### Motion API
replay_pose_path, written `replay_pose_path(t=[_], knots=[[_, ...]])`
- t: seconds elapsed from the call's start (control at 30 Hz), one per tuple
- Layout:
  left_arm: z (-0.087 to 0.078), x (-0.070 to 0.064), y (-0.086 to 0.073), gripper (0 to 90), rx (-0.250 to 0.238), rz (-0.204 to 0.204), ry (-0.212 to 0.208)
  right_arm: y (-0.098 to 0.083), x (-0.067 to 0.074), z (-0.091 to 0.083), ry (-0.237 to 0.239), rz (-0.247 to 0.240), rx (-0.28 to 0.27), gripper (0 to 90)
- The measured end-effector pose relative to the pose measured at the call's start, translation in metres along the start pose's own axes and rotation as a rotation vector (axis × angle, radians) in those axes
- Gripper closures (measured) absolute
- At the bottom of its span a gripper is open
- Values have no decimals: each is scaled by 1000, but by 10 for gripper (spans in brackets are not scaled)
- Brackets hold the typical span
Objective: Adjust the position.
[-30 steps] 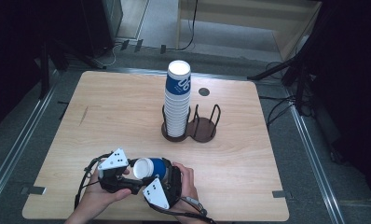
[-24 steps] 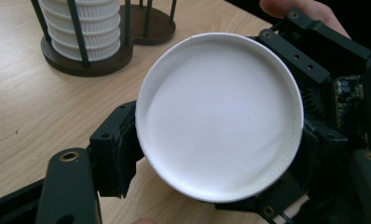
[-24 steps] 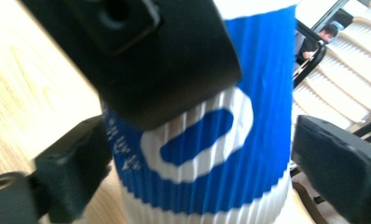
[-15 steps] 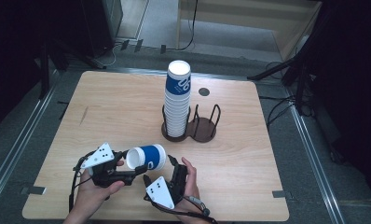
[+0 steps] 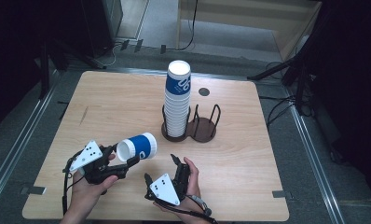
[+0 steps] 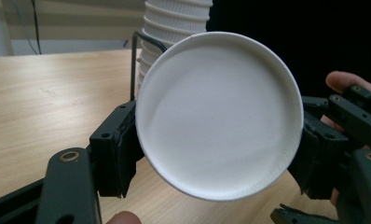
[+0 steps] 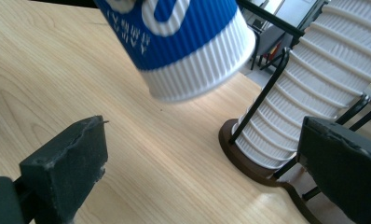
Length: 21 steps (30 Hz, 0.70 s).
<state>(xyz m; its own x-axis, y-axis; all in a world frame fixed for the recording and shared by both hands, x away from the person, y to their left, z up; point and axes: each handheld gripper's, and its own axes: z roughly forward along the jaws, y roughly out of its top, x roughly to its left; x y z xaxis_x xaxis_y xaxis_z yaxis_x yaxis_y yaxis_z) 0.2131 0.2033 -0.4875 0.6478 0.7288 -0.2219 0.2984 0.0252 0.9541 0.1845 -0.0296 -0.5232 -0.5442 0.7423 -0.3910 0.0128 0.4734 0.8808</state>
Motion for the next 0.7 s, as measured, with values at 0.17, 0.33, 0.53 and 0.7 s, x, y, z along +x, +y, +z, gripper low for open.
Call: replay_pose_path(t=[0.17, 0.33, 0.53, 0.7], knots=[[-5, 3, 1, 283, -84, -8, 20, 0, -4, 1, 17, 47, 11, 18], [-10, 7, 2, 284, -161, -9, 36, 3, -7, 0, 38, 103, 11, 18], [-10, 8, 0, 284, -219, -7, 49, 7, -5, 1, 32, 98, 16, 49], [-11, 10, 0, 284, -244, -9, 55, 15, -7, 2, 17, 162, 13, 69]])
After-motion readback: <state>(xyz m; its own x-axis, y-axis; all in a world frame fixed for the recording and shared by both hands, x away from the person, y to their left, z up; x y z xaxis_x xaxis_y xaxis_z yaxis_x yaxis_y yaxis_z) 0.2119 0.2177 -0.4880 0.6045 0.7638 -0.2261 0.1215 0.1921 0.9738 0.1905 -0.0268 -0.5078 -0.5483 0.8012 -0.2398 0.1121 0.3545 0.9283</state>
